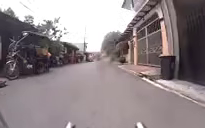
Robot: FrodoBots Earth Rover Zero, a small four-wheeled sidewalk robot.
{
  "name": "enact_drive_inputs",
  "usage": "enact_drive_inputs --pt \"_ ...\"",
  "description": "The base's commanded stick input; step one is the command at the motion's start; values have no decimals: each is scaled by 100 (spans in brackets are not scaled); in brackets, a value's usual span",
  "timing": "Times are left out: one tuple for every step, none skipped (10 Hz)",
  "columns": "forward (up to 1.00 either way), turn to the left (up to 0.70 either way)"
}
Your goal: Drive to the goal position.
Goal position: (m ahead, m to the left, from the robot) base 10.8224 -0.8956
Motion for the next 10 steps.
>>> enact_drive_inputs --pt "70 0" --pt "70 0" --pt "70 0" --pt "70 0" --pt "70 0" --pt "70 0" --pt "70 0" --pt "70 0" --pt "70 0" --pt "70 0"
